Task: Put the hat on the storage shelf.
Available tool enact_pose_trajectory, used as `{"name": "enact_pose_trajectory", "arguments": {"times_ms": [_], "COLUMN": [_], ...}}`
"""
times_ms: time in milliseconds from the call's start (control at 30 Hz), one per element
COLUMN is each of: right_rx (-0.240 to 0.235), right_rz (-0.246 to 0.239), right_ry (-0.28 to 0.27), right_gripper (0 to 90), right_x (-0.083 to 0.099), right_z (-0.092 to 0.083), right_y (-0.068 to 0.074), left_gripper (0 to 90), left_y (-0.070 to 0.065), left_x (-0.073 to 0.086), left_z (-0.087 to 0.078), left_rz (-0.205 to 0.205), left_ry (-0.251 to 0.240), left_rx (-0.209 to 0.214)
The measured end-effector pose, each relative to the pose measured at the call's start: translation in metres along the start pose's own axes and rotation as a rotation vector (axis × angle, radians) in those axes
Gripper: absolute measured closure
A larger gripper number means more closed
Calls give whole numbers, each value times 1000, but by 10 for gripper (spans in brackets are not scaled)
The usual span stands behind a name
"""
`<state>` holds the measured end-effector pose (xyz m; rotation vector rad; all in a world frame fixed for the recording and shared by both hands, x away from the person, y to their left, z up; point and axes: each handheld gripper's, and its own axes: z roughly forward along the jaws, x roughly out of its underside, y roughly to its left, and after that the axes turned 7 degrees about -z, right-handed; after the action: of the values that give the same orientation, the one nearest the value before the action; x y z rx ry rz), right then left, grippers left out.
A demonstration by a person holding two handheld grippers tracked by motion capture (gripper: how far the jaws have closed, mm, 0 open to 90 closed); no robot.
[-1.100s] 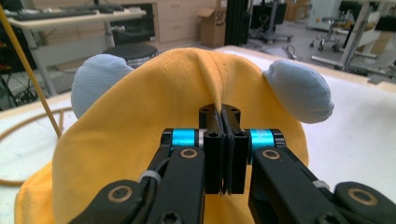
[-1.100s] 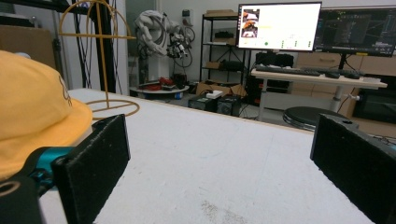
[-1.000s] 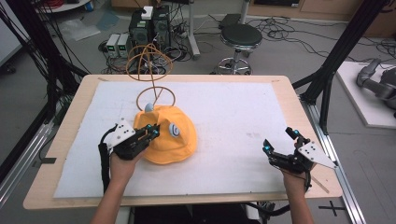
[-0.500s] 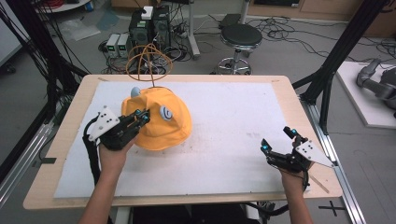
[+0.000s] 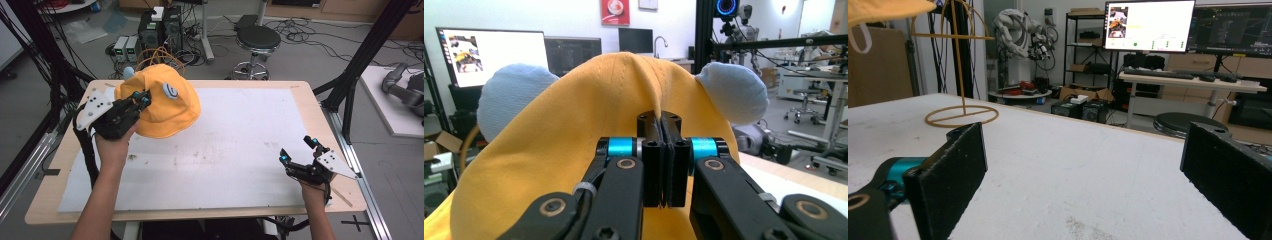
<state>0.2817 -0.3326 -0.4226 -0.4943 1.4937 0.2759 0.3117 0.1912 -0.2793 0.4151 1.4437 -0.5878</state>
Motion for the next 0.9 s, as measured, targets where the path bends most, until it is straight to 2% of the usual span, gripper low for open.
{"name": "enact_pose_trajectory", "arguments": {"times_ms": [133,167,200,467,733,900], "right_rx": [-2,-2,-2,-1,-2,-2], "right_rz": [-2,0,0,6,3,13], "right_ry": [-1,2,2,0,-4,-1], "right_gripper": [43,43,43,43,43,43], "right_x": [0,0,0,0,0,0], "right_z": [0,-1,-1,-1,0,-1], "right_y": [0,0,0,0,-1,0], "left_gripper": [882,882,882,882,882,882], "left_y": [1,3,3,10,20,28], "left_x": [-13,-21,-21,-52,-68,-73], "left_z": [5,8,8,20,37,49], "left_rz": [16,25,25,58,75,83], "left_ry": [-20,-32,-32,-52,-74,-73], "left_rx": [-11,-20,-20,-61,-110,-142]}}
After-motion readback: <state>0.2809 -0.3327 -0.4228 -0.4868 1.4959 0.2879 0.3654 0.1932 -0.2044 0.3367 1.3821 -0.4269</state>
